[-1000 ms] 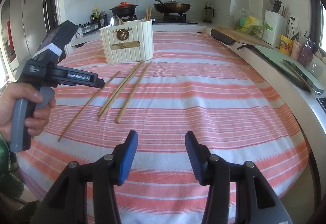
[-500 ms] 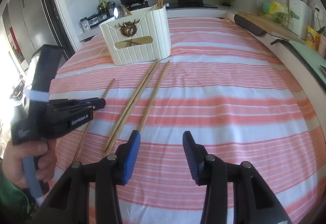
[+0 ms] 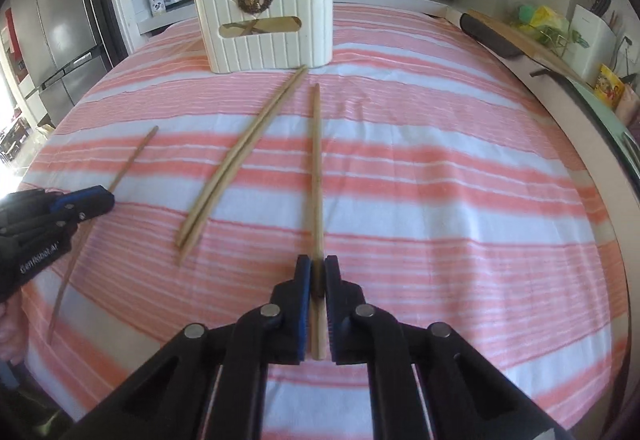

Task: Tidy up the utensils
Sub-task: 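Close the left tool on a chopstick while the right tool grasps another chopstick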

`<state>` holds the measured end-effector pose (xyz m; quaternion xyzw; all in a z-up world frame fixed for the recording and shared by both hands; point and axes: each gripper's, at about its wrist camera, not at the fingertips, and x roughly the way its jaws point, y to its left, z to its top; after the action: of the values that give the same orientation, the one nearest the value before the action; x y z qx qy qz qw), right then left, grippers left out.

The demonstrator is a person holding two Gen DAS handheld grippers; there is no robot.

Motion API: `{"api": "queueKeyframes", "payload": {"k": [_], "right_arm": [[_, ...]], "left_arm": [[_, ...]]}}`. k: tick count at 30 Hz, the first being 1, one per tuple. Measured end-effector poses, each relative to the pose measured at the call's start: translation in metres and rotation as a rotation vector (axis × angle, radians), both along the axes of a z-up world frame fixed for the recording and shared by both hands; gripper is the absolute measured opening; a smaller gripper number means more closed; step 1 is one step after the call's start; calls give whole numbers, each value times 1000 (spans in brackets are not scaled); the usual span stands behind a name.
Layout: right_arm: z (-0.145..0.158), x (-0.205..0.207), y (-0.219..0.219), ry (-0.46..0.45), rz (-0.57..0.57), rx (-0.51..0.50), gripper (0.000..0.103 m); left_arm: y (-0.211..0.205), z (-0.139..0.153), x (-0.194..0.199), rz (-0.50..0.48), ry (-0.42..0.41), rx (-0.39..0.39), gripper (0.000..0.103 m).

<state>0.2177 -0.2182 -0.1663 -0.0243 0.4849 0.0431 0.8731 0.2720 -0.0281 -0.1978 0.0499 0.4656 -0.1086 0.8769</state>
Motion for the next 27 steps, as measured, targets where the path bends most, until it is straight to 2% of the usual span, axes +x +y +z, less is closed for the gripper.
{"api": "queueKeyframes", "payload": {"k": [4,5,6,7,8,10,14,17,21,24,27], "right_arm": [[4,-39,-19,16,-29,-45,7],[5,-44,-22,19,-39,-44,7],[5,-48,-25,22,-50,-40,8],[6,-51,-29,22,-59,-33,13],[7,-54,-31,16,-68,-19,24],[11,-52,-36,-7,-87,14,38],[14,-43,-41,-7,-99,53,38],[20,-35,-39,5,-62,81,38],[21,-12,-39,94,2,149,38],[24,7,-36,109,43,97,38],[23,27,-34,130,78,44,38]], "left_arm": [[21,2,-18,11,12,-35,10],[25,3,-20,20,20,-52,19],[29,4,-22,32,29,-73,39],[33,5,-23,47,34,-95,50],[36,6,-24,61,36,-117,64],[39,6,-23,62,55,-155,65],[39,9,-19,64,62,-142,65],[38,13,-15,53,68,-124,65],[36,17,-3,27,78,-70,66],[38,15,9,15,92,-56,67],[43,13,21,23,116,-78,67]]}}
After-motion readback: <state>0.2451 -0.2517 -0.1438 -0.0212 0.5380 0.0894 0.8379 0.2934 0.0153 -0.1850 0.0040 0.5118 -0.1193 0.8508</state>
